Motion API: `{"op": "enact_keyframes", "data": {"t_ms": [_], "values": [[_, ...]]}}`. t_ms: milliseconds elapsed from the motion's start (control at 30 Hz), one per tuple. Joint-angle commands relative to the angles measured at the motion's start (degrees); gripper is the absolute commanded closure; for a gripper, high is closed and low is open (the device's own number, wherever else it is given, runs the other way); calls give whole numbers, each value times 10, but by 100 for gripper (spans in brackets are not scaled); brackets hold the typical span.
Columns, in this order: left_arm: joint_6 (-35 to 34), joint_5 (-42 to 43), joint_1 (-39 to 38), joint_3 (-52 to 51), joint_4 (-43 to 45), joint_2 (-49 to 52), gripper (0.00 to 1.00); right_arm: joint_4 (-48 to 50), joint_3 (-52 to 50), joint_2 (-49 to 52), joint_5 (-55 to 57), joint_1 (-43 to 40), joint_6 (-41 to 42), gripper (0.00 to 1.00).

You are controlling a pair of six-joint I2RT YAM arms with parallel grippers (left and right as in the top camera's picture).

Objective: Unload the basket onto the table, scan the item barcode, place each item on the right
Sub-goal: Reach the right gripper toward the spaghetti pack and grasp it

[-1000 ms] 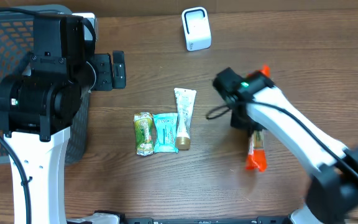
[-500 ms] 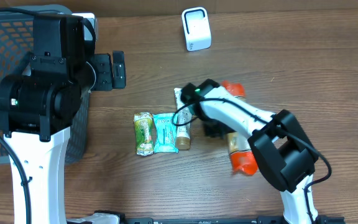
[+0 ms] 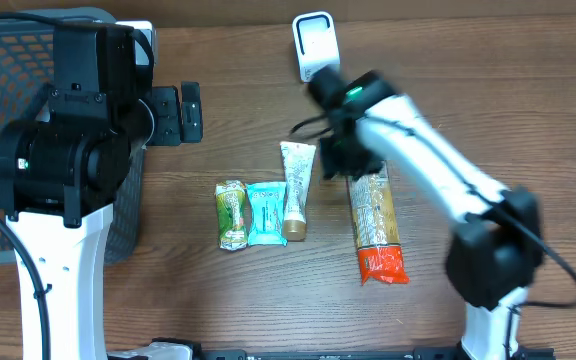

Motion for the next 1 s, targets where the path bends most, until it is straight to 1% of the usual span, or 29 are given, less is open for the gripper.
{"op": "enact_keyframes", "data": {"t_ms": [0,133,167,267,467,533,600,667,767,867,967], "values": [[5,-2,-3,2,1,3,0,-5,22,-83,-77,-55,-74,42],[5,-2,-3,2,1,3,0,-30,22,-94,-90,-98,-89,41],[5,-2,-3,2,1,3,0,-32,11,-94,-107,-105,-89,41],[5,-2,-3,2,1,3,1,-30,1,-92,-137,-101,-83,41],[5,-1,-3,2,1,3,0,-28,-26,-92,-148,-56,-6,42],[5,-2,-3,2,1,3,0,-30,-33,-92,-148,-33,5,45],[5,-2,-3,2,1,3,0,-30,-35,-92,-143,0,21,45],[5,-1,-3,2,1,3,0,-31,-35,-92,-102,45,68,42],[5,-2,-4,2,1,3,0,-32,-35,-92,-80,75,100,42],[5,-2,-4,2,1,3,0,-33,-38,-92,-81,94,113,41],[5,-2,-4,2,1,3,0,-28,-64,-92,-81,117,129,41]]}}
